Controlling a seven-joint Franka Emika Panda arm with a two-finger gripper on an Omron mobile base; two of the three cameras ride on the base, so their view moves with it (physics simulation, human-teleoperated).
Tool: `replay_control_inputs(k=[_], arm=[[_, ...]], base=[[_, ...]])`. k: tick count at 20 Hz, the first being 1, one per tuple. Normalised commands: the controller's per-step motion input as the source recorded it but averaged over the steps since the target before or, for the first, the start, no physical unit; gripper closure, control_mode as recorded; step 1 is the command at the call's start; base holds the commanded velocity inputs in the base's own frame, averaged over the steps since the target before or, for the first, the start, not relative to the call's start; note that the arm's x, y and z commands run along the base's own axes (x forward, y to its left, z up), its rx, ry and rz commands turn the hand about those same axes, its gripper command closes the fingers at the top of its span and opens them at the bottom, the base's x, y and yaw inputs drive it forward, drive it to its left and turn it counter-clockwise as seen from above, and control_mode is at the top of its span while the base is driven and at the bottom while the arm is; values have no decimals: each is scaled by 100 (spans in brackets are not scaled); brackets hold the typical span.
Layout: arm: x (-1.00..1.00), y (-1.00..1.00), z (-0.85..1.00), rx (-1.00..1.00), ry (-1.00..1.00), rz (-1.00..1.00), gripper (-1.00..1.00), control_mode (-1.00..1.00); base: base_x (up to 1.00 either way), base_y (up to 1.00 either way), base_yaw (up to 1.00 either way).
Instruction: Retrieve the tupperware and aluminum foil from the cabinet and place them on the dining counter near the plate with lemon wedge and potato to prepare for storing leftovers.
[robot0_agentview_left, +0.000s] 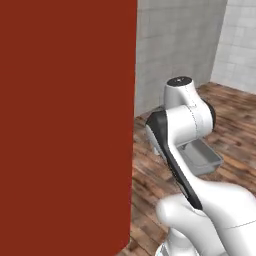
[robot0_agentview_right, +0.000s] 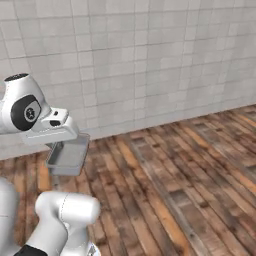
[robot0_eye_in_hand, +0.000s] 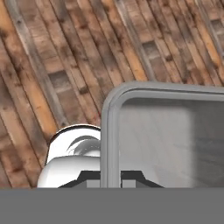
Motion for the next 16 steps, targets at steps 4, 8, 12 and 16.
replay_control_inputs(k=[4,8,12,16], arm=[[0,0,0,0,0,0,100,100],[0,0,0,0,0,0,100,100],[0,0,0,0,0,0,100,100],[0,0,0,0,0,0,100,100]], base=[[59,-5,-64],[65,0,-62],[67,0,-61],[70,0,-61]])
